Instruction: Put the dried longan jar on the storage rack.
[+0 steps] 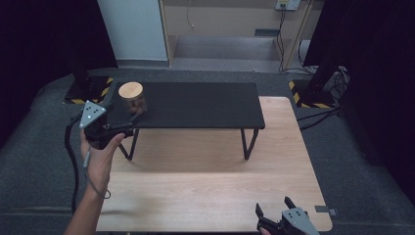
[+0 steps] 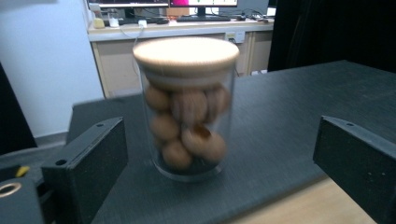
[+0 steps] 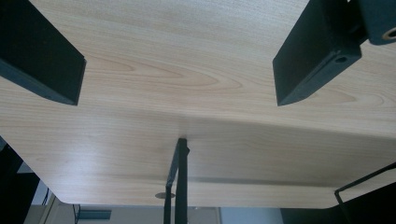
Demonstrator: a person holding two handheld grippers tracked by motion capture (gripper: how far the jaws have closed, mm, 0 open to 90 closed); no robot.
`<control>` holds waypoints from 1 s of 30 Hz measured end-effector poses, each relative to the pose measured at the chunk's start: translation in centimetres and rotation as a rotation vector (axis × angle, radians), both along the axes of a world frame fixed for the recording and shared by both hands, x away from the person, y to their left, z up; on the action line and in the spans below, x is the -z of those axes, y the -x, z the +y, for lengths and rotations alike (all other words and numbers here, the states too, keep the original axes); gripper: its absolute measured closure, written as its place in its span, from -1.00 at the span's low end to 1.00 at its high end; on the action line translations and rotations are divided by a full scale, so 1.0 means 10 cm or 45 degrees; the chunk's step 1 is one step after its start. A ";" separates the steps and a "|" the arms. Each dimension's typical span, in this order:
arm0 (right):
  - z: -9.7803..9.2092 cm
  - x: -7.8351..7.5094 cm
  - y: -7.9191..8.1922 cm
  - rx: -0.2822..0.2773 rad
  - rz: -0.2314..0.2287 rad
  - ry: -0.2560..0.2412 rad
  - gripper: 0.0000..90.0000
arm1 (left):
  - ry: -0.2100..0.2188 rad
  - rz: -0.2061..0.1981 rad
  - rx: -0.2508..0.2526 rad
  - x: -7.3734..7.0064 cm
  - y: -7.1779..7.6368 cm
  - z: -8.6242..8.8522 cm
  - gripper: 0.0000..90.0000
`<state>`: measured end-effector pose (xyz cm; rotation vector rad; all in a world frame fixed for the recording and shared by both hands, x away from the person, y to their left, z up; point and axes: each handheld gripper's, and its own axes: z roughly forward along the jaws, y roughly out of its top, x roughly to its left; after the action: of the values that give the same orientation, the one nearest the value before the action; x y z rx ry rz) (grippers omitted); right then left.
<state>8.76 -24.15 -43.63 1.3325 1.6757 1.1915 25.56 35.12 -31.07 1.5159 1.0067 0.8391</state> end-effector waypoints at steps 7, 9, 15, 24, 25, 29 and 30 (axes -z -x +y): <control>0.02 0.00 0.01 -0.011 -0.004 -0.002 -0.94 | 0.021 0.014 -0.016 0.26 0.32 0.00 -0.96; 0.02 0.01 0.02 -0.012 -0.008 -0.004 -0.94 | 0.033 0.019 -0.029 0.34 0.42 0.02 -0.95; 0.04 0.00 0.02 -0.024 -0.008 0.001 -0.94 | 0.038 0.027 -0.028 0.53 0.65 0.04 -0.95; 0.07 0.01 0.01 -0.032 -0.015 -0.014 -0.94 | 0.054 0.046 -0.091 0.89 1.05 -0.01 -0.95; 0.08 0.01 0.01 -0.033 -0.017 -0.015 -0.94 | 0.067 0.051 -0.100 0.94 1.08 0.00 -0.95; 0.09 0.02 0.00 -0.041 -0.019 -0.018 -0.94 | 0.054 0.090 -0.126 1.09 1.19 0.03 -0.95; 0.09 0.02 0.00 -0.041 -0.019 -0.018 -0.94 | 0.041 0.095 -0.136 1.12 1.22 0.02 -0.95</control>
<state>8.79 -23.28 -43.81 1.3063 1.6871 1.2312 13.33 35.35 -42.28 1.4857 1.1592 0.8426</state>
